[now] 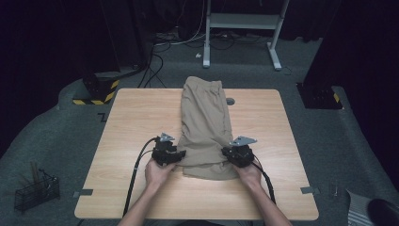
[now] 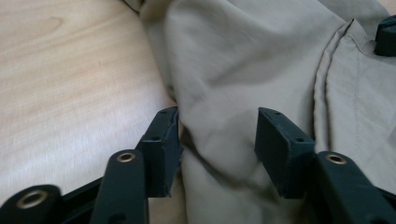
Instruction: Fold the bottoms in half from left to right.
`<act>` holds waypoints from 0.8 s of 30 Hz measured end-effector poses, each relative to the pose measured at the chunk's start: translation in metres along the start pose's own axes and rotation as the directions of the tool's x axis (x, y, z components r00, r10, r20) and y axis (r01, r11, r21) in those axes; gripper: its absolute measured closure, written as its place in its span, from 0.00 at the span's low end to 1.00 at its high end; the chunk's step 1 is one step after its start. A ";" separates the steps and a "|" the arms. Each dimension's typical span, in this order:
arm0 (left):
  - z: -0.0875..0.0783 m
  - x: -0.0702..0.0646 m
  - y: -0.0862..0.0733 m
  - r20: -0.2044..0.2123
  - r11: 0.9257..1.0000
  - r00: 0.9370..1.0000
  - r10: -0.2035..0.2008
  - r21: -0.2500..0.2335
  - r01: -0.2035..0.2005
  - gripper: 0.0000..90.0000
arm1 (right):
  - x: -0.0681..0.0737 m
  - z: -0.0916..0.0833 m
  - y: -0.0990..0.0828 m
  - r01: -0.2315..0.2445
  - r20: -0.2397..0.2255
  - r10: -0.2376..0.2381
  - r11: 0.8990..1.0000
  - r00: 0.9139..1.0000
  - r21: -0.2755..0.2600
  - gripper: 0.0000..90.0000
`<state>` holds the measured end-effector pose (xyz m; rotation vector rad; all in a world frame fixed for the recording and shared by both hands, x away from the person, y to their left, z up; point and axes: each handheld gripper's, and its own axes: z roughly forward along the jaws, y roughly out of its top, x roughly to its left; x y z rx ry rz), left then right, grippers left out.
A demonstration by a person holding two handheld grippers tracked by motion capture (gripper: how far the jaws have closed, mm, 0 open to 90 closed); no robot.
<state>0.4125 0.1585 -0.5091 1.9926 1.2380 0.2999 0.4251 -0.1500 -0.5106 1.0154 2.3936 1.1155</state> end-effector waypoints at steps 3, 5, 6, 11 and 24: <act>-0.007 -0.006 -0.011 0.001 1.000 1.000 0.009 0.008 -0.009 0.50 | 0.006 -0.007 -0.007 0.011 -0.028 -0.011 1.000 1.000 -0.005 0.97; -0.011 -0.010 -0.019 -0.006 0.999 1.000 0.028 0.018 -0.028 0.48 | 0.011 -0.013 -0.013 0.027 -0.041 -0.028 1.000 0.999 -0.015 0.97; -0.013 -0.012 -0.024 -0.006 0.999 1.000 0.029 0.020 -0.029 0.47 | 0.013 -0.016 -0.016 0.034 -0.045 -0.034 0.999 0.998 -0.017 0.96; -0.026 -0.021 -0.039 0.015 0.999 0.999 0.038 0.027 -0.038 0.43 | 0.019 -0.033 -0.035 0.035 -0.082 -0.036 0.999 0.996 -0.013 0.92; -0.032 -0.017 -0.013 0.006 0.997 1.000 0.028 -0.070 -0.027 0.38 | 0.007 -0.052 -0.017 -0.049 -0.049 0.044 0.992 0.998 -0.115 0.71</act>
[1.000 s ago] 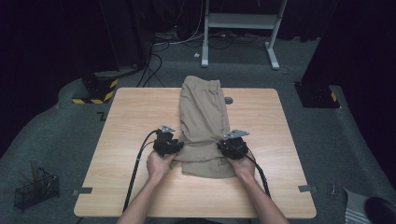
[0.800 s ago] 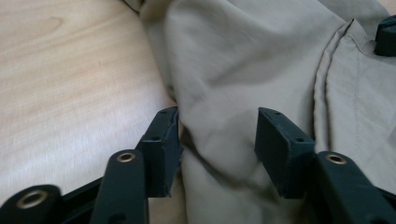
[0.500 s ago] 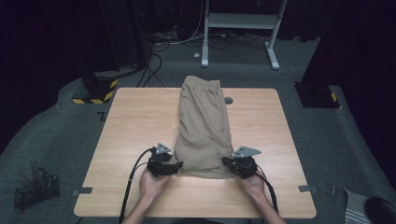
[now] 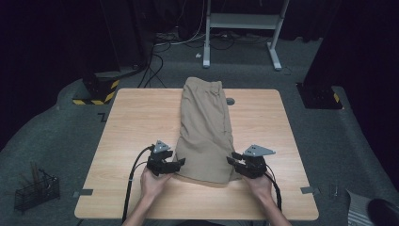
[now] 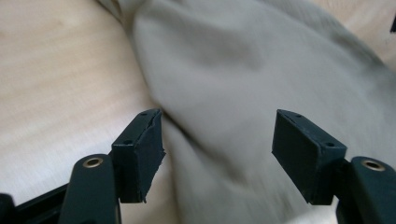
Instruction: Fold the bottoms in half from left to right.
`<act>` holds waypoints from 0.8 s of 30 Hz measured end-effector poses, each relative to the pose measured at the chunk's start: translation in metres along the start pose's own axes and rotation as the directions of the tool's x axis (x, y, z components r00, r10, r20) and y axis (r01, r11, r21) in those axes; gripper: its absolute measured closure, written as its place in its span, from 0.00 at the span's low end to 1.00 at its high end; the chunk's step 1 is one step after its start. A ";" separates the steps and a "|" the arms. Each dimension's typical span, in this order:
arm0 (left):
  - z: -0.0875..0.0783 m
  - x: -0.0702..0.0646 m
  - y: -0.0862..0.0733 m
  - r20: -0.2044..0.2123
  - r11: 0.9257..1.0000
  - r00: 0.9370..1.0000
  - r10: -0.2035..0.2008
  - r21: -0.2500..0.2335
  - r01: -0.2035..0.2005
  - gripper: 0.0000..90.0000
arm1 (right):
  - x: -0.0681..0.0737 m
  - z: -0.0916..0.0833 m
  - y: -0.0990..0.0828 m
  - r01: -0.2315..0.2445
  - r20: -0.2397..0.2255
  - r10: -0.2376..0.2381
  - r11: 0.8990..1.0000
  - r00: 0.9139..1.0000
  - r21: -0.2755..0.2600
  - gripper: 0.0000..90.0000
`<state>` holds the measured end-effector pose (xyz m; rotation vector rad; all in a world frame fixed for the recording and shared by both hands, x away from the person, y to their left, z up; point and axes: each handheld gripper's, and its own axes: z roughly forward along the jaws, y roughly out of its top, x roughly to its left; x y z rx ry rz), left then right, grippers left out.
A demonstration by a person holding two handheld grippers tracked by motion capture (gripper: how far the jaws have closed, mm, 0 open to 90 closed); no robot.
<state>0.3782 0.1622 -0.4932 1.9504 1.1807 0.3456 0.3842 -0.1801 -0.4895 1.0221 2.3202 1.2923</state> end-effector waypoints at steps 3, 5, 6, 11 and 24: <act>0.007 0.008 0.012 -0.022 1.000 0.999 -0.024 -0.018 0.023 0.40 | -0.002 0.006 0.004 -0.018 0.046 0.017 1.000 0.999 0.023 0.68; 0.019 0.019 0.022 -0.030 0.998 0.998 -0.057 -0.023 0.057 0.44 | -0.012 0.021 0.006 -0.070 0.104 0.063 0.995 0.993 0.064 0.65; 0.019 0.019 0.022 -0.030 0.998 0.998 -0.057 -0.023 0.057 0.47 | -0.017 0.027 0.006 -0.086 0.113 0.076 0.993 0.991 0.080 0.66; 0.033 0.026 0.027 -0.019 0.999 0.999 -0.037 -0.002 0.037 0.83 | -0.027 0.045 0.003 -0.111 0.106 0.097 0.985 0.990 0.130 0.94; 0.012 0.006 -0.002 0.034 0.996 0.999 0.037 0.081 -0.040 0.72 | -0.020 0.026 -0.004 -0.049 0.120 0.032 0.989 0.992 0.142 0.82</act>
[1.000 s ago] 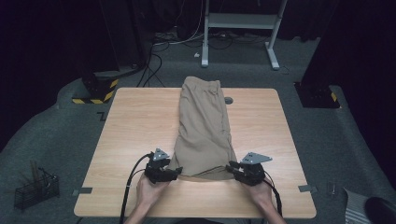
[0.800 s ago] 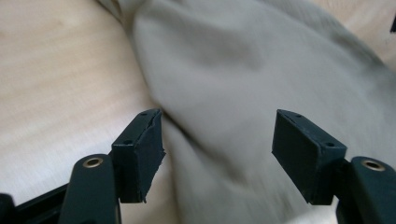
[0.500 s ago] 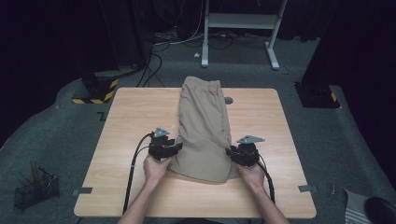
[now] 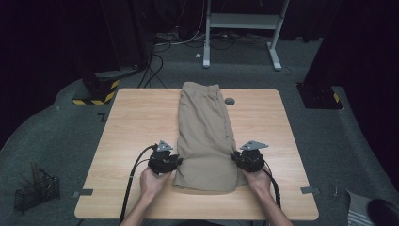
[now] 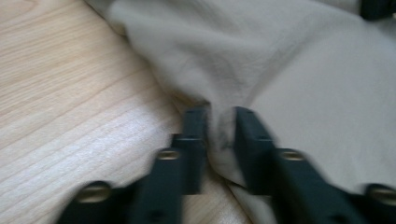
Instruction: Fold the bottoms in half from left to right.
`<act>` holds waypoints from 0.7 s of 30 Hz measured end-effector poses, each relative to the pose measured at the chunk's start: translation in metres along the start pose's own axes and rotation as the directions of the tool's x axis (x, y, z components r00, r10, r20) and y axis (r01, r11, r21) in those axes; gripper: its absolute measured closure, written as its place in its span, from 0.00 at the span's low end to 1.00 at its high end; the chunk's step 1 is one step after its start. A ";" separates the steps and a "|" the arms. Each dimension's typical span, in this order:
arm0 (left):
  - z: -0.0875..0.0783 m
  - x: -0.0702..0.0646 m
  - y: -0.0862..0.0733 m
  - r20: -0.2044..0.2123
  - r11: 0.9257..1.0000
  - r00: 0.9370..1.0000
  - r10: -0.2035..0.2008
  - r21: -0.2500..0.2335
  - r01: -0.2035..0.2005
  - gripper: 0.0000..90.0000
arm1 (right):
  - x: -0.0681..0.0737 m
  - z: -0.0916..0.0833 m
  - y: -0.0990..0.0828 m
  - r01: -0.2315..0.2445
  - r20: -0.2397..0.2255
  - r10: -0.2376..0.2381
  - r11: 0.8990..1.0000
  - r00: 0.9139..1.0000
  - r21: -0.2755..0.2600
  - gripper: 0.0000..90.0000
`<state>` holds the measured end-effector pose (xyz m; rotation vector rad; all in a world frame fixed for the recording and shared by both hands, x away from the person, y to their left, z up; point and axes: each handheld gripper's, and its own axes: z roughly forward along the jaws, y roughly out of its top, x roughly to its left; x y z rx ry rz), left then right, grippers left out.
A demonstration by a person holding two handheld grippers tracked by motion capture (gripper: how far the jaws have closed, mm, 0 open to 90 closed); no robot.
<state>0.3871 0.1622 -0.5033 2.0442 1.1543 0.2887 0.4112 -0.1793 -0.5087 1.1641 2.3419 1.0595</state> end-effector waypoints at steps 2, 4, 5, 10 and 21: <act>-0.003 0.004 0.005 -0.006 0.999 1.000 -0.028 -0.041 0.027 0.60 | -0.002 -0.003 0.003 -0.026 -0.004 0.026 0.999 1.000 -0.023 0.77; -0.001 0.008 0.016 -0.020 0.994 0.998 -0.056 -0.092 0.054 0.54 | -0.003 -0.004 0.015 -0.026 0.008 0.026 0.998 1.000 -0.060 0.71; -0.001 0.008 0.016 -0.020 0.994 0.998 -0.056 -0.092 0.054 0.52 | -0.003 -0.004 0.015 -0.026 0.008 0.026 0.998 1.000 -0.060 0.71; 0.022 0.016 0.026 -0.034 0.993 0.995 -0.095 -0.076 0.093 0.52 | -0.007 0.019 0.035 -0.044 0.022 0.045 0.998 0.999 -0.042 0.68; 0.036 0.013 0.017 -0.094 0.998 0.993 -0.066 -0.022 0.064 0.45 | -0.006 0.044 0.033 0.007 0.027 -0.009 0.998 1.000 0.061 0.97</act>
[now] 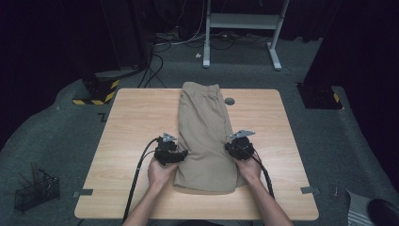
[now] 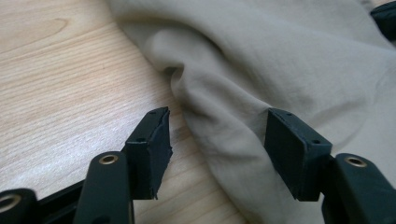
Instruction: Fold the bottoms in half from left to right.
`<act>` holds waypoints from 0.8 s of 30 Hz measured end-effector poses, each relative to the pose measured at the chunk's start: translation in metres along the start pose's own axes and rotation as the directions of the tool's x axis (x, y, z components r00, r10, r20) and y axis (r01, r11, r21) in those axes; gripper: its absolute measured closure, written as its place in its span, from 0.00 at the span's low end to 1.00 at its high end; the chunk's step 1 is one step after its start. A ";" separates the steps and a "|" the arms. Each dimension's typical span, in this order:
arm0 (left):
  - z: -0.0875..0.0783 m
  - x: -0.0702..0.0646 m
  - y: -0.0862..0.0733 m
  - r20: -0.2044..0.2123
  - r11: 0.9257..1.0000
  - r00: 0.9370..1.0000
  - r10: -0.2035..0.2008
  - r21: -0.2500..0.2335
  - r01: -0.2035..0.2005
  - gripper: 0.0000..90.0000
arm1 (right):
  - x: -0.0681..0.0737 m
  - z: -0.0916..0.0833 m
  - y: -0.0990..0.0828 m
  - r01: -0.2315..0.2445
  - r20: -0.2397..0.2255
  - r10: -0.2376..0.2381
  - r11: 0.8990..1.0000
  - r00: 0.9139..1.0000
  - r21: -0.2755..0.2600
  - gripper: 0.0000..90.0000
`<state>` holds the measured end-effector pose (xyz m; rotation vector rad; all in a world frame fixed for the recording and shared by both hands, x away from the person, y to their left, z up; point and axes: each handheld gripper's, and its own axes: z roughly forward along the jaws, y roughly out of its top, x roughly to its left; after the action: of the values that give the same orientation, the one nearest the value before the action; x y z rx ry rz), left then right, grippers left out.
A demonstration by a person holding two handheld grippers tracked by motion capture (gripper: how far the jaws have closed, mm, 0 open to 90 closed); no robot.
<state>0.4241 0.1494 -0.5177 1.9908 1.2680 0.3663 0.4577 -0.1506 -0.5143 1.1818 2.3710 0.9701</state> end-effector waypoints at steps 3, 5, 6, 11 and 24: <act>-0.001 -0.002 -0.002 -0.018 1.000 1.000 0.020 -0.003 -0.020 0.44 | 0.000 -0.008 0.003 0.028 0.032 -0.028 0.999 0.999 -0.019 0.98; -0.001 -0.003 -0.003 -0.027 1.000 0.999 0.030 -0.006 -0.030 0.44 | -0.002 -0.016 0.006 0.029 0.050 -0.027 0.998 0.998 -0.052 0.99; -0.001 -0.003 -0.003 -0.030 0.999 0.999 0.033 -0.006 -0.034 0.44 | -0.004 -0.019 0.008 0.026 0.057 -0.023 0.998 0.998 -0.064 0.99; -0.001 -0.004 -0.005 -0.035 0.999 0.999 0.041 -0.015 -0.042 0.41 | -0.019 -0.016 0.001 -0.032 0.071 0.035 0.999 0.997 -0.042 0.98; -0.023 -0.011 -0.023 -0.002 0.999 0.999 0.036 0.016 -0.036 0.42 | 0.002 -0.022 -0.026 0.027 0.032 -0.026 1.000 0.999 -0.014 0.96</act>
<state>0.3898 0.1553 -0.5167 2.0289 1.2415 0.3774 0.4295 -0.1696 -0.5166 1.1490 2.3450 0.9521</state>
